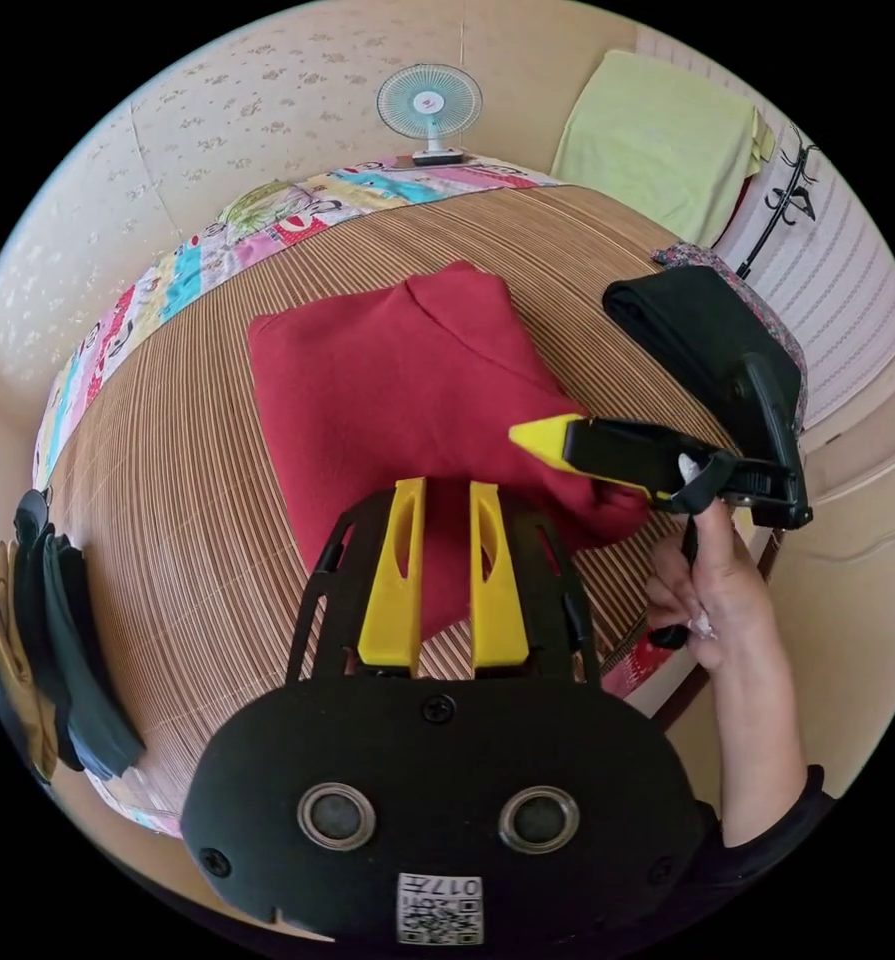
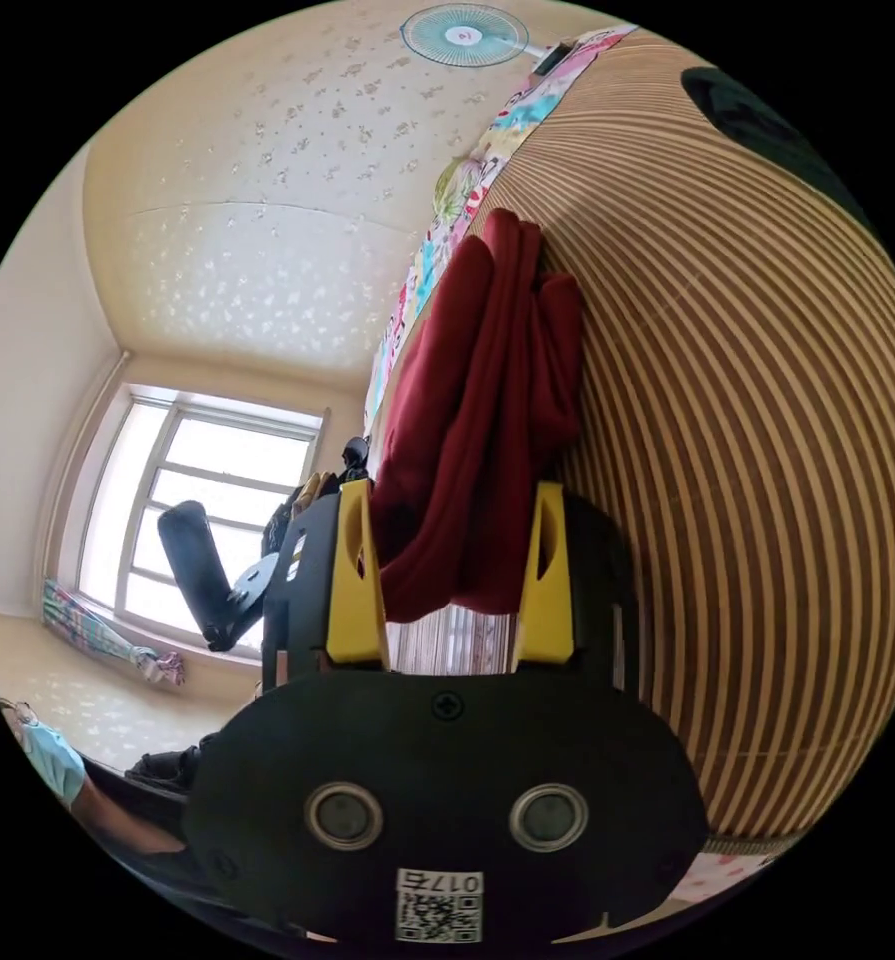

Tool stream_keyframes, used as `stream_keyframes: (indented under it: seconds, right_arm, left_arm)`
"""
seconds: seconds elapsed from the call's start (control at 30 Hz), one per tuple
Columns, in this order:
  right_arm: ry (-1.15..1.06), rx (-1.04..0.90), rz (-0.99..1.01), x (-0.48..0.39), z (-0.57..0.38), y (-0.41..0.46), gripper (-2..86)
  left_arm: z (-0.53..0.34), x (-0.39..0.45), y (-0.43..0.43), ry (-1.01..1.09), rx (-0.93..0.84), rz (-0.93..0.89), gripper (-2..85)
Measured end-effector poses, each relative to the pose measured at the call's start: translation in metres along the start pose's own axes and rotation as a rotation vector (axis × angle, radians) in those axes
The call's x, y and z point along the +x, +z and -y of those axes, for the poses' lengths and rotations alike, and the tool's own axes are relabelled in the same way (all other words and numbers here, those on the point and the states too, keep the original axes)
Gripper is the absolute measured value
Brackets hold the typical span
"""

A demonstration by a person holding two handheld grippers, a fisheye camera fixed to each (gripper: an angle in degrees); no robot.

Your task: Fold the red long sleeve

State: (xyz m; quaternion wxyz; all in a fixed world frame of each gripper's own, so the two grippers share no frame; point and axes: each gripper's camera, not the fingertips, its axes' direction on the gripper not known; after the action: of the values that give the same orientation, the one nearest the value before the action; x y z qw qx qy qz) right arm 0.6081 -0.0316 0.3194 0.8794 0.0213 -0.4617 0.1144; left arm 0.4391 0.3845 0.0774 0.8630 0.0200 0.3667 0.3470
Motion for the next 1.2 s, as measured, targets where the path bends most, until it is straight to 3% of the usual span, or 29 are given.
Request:
stream_keyframes:
  seconds: [0.3, 0.43, 0.6, 0.83, 0.9, 1.07, 1.2]
  right_arm:
    - [0.041, -0.116, 0.175, 0.029, 0.011, 0.014, 12.3]
    - [-0.018, -0.13, 0.368, 0.008, 0.017, 0.029, 9.2]
    - [-0.166, -0.141, 0.539, -0.043, 0.027, 0.048, 7.3]
    - [-0.354, -0.237, 0.547, -0.175, 0.046, 0.111, 6.2]
    - [-0.415, -0.268, 0.568, -0.216, 0.05, 0.137, 6.1]
    - [-0.606, -0.341, 0.634, -0.381, 0.063, 0.246, 6.2]
    - [-0.73, -0.307, 0.694, -0.511, 0.059, 0.323, 6.5]
  left_arm:
    - [-0.022, -0.073, -0.057, -0.219, 0.022, -0.151, 4.4]
    - [-0.071, -0.119, -0.131, -0.347, 0.237, -0.146, 1.2]
    - [-0.171, -0.181, -0.24, -0.363, 0.523, -0.257, -0.8]
    - [-0.347, -0.28, -0.325, -0.53, 0.672, -0.056, -0.4]
    - [-0.375, -0.302, -0.322, -0.565, 0.655, 0.022, -0.2]
    - [-0.412, -0.355, -0.281, -0.622, 0.399, 0.118, 1.8]
    - [-0.44, -0.381, -0.289, -0.685, 0.489, 0.065, 1.4]
